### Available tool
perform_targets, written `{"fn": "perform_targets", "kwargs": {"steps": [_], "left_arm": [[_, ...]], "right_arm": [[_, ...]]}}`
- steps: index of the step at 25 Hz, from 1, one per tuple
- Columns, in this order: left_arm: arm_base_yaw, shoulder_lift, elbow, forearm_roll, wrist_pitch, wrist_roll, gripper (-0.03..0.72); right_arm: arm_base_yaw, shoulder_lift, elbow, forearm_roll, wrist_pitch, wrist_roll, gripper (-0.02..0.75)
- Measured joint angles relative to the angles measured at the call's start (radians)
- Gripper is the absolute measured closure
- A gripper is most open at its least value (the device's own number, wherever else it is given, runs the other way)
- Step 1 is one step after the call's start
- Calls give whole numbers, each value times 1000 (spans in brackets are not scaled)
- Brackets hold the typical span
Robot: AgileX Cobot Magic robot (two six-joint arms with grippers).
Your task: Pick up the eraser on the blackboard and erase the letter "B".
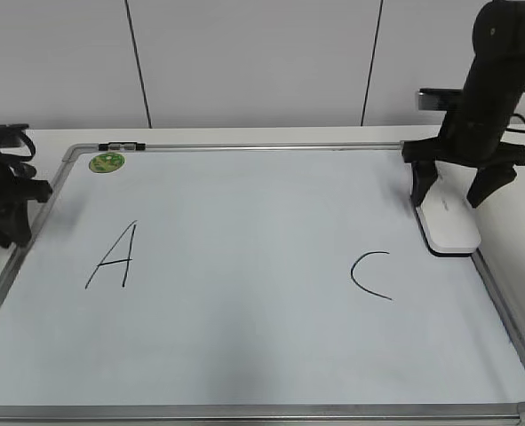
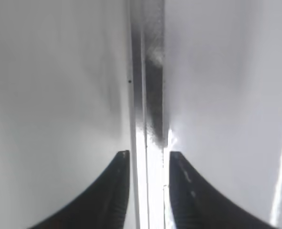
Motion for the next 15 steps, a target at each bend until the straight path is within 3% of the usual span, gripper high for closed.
{"fn": "perform_targets", "kwargs": {"steps": [3, 6, 9, 15], "left_arm": [[0, -70, 0, 8, -4, 0, 262], [0, -123, 0, 11, 1, 0, 109], [0, -158, 0, 11, 26, 0, 67], [0, -197, 0, -25, 119, 0, 67]], "right_arm": [[0, -44, 0, 0, 0, 0, 87], [0, -88, 0, 0, 0, 0, 87], [0, -134, 0, 0, 0, 4, 87], [0, -221, 2, 0, 4, 8, 127]]}}
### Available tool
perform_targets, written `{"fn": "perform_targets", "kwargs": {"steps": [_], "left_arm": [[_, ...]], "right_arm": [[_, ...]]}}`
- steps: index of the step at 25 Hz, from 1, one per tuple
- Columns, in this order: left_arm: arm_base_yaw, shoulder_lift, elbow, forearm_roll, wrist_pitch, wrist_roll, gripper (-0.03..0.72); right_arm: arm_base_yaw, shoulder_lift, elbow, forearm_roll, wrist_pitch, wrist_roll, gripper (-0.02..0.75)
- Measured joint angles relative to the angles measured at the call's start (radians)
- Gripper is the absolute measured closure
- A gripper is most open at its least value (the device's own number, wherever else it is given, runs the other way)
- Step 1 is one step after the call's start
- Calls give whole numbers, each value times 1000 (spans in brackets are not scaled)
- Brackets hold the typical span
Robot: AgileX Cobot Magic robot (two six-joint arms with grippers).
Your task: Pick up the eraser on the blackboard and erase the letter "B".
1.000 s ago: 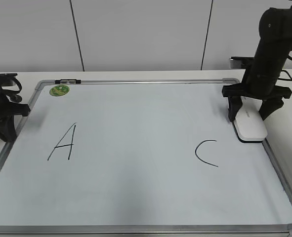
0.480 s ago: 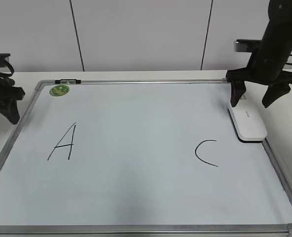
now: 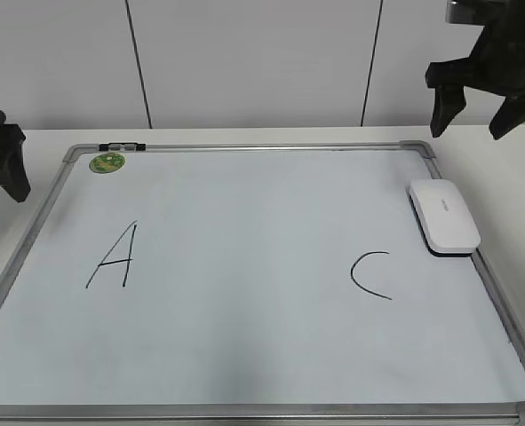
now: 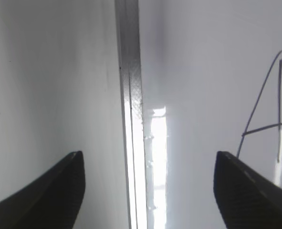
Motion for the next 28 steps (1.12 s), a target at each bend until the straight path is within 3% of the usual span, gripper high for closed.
{"fn": "perform_targets", "kwargs": {"steps": [9, 11, 21, 25, 28], "left_arm": [[-4, -183, 47, -2, -26, 0, 133], [-4, -264, 115, -2, -77, 0, 138], [-4, -696, 537, 46, -265, 0, 141], [-11, -909, 626, 60, -293, 0, 151], [-65, -1030, 679, 94, -278, 0, 153]], "right_arm": [[0, -196, 203, 0, 2, 19, 177], [0, -264, 272, 0, -10, 29, 180], [4, -670, 753, 35, -412, 50, 181], [31, -762, 858, 40, -451, 50, 182], [54, -875, 937, 40, -455, 50, 182]]}}
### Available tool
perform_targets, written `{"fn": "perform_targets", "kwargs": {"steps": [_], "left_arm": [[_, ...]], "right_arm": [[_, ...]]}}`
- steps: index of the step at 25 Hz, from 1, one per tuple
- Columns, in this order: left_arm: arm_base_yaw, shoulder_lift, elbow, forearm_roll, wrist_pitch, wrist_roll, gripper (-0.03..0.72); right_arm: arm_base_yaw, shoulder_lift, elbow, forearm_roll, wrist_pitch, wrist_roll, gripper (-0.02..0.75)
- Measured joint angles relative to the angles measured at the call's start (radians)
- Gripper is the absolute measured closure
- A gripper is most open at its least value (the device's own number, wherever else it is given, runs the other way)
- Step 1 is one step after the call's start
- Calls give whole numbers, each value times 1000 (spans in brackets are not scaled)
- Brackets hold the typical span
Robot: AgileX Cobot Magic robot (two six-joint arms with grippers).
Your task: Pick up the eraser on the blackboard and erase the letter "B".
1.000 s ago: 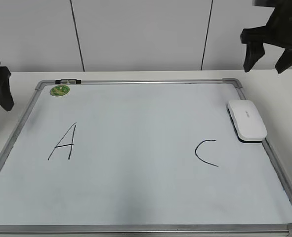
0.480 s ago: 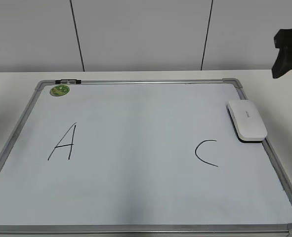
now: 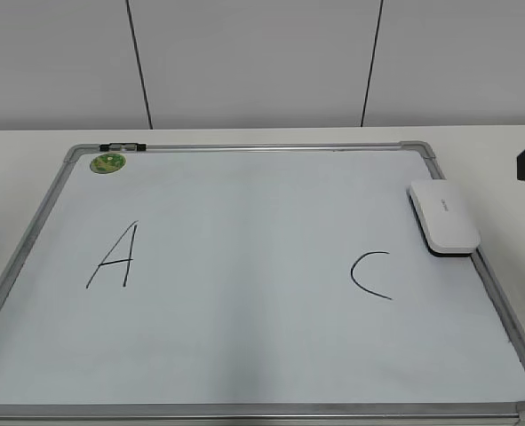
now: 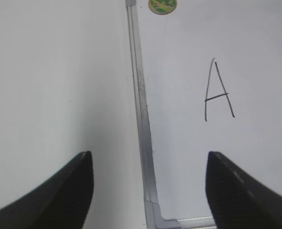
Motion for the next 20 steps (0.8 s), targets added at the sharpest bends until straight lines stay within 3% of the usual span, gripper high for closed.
{"fn": "perform_targets", "kwargs": {"steps": [4, 10, 14, 20], "left_arm": [[-80, -143, 76, 35, 26, 0, 153], [-92, -355, 134, 54, 113, -51, 153], [-104, -454, 140, 48, 218, -61, 153], [-125, -601, 140, 46, 344, -61, 153]], "right_arm": [[10, -146, 71, -3, -2, 0, 183], [10, -434, 249, -4, 22, 0, 183], [10, -665, 352, 4, 132, 0, 183], [10, -937, 361, -1, 346, -50, 183]]}}
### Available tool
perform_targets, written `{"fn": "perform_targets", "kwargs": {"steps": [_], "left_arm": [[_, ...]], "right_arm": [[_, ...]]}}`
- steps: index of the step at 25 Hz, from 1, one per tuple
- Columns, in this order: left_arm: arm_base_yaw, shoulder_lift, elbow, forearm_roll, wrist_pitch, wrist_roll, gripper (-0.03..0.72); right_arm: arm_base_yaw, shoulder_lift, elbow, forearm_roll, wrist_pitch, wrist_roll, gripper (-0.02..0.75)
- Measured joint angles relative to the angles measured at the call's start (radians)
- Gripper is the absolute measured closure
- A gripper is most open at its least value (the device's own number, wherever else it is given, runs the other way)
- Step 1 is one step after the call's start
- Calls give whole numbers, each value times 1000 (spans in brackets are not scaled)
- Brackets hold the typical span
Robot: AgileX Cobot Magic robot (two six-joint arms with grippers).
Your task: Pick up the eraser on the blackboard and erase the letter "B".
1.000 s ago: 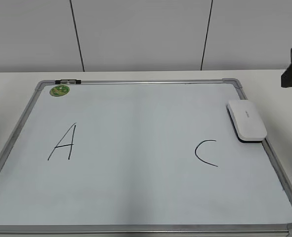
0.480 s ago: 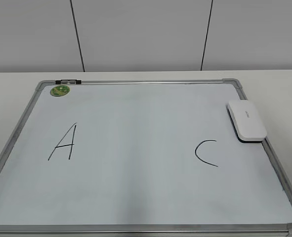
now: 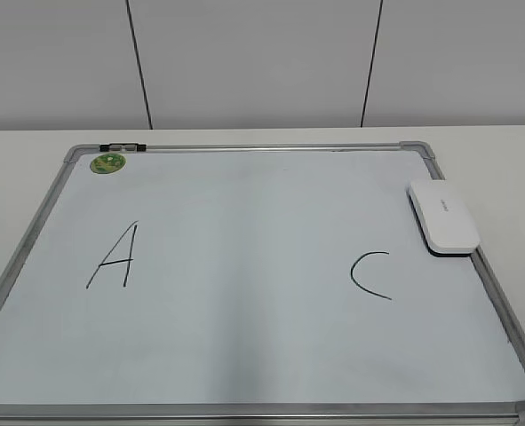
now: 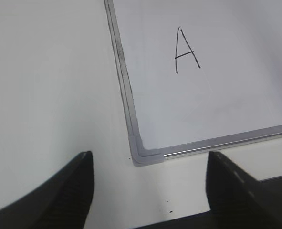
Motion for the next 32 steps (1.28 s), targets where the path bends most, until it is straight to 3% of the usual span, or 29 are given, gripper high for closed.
{"fn": "perform_targets", "kwargs": {"steps": [4, 9, 17, 32], "left_arm": [[0, -97, 9, 2, 14, 0, 153], [0, -144, 107, 4, -36, 0, 155], [-2, -147, 146, 0, -43, 5, 156], [-2, -147, 146, -23, -44, 5, 173]], "right_arm": [[0, -124, 6, -57, 125, -20, 183], [0, -186, 10, -95, 152, -22, 183], [0, -186, 68, -106, 54, -24, 183], [0, -186, 75, -134, 37, -22, 183]]}}
